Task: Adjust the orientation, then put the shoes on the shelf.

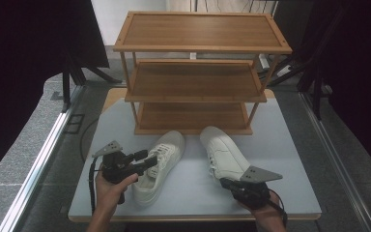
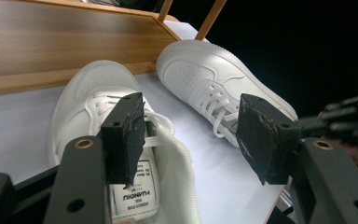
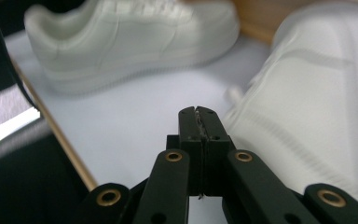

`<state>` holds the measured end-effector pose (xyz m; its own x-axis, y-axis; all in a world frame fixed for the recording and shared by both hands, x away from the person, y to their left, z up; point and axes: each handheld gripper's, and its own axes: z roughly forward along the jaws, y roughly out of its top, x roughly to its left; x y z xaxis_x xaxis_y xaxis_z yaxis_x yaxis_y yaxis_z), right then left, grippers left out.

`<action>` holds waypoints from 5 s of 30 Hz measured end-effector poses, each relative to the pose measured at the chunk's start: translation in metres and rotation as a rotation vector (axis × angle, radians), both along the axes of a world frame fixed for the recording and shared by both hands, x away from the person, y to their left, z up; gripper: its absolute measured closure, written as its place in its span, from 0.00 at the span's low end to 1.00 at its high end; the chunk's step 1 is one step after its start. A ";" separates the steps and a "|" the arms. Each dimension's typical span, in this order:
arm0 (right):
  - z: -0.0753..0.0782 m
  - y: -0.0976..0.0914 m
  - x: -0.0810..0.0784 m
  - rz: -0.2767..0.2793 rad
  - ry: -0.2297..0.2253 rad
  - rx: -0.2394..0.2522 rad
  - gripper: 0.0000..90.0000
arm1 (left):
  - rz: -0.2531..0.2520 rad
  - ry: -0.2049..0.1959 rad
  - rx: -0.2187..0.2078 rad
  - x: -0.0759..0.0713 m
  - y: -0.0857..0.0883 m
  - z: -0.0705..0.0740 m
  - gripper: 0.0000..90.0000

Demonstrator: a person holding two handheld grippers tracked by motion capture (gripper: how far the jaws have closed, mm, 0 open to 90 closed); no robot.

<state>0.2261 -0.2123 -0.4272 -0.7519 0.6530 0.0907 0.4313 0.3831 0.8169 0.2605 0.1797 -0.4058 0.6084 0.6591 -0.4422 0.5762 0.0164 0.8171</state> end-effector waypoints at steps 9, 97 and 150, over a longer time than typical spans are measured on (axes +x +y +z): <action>-0.013 0.003 0.000 -0.061 0.009 -0.092 0.99 | 0.017 0.011 -0.014 -0.002 0.007 0.001 0.47; 0.015 -0.073 0.023 -0.201 -0.124 0.137 0.61 | 0.095 0.063 -0.029 -0.010 0.026 -0.016 0.46; -0.022 -0.111 0.147 -0.182 -0.011 -0.066 0.70 | 0.175 0.044 0.312 0.030 -0.012 -0.053 0.60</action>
